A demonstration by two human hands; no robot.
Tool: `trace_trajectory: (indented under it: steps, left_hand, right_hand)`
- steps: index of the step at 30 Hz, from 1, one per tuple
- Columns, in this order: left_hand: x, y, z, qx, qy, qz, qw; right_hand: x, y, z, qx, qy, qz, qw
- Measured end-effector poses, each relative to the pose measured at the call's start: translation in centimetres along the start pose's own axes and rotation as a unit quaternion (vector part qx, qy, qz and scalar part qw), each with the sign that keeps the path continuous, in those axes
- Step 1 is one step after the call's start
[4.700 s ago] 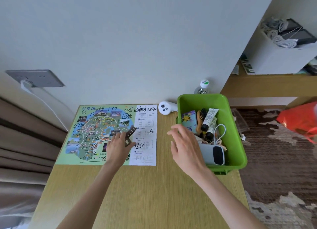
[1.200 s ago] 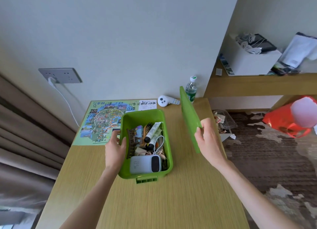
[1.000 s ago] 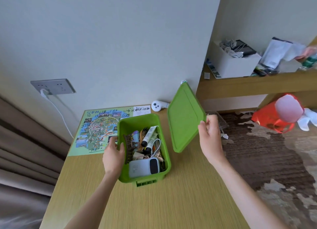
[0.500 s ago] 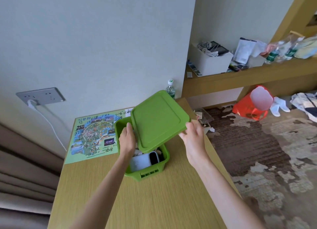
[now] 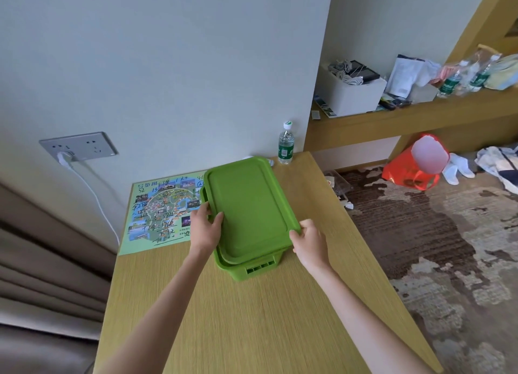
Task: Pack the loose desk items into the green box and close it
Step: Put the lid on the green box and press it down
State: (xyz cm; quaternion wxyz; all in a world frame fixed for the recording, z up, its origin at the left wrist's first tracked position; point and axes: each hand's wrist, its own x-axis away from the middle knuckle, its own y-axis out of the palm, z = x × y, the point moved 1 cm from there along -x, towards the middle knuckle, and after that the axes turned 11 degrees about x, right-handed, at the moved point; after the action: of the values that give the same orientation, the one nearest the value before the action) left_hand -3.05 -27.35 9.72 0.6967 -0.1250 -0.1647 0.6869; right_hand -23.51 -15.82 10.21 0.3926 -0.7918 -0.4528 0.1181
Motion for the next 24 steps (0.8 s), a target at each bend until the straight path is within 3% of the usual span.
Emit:
trace_trajectory:
  steps: [4, 9, 17, 24]
  left_hand:
    - [-0.1, 0.3, -0.4, -0.045, -0.018, -0.012, 0.999]
    - [-0.2, 0.5, -0.5, -0.08, -0.017, 0.042, 0.996]
    - [0.2, 1.2, -1.0, -0.108, 0.001, 0.063, 0.992]
    - [0.8, 1.3, -2.7, -0.115, 0.01, 0.06, 0.991]
  right_hand:
    - [0.0, 1.4, 0.5, 0.051, -0.015, 0.016, 0.998]
    - [-0.5, 1.9, 0.1, 0.108, -0.035, 0.028, 0.993]
    - [-0.6, 2.1, -0.4, 0.182, -0.09, 0.067, 0.977]
    - [-0.4, 2.4, -0.2, 0.183, -0.132, 0.084, 0.971]
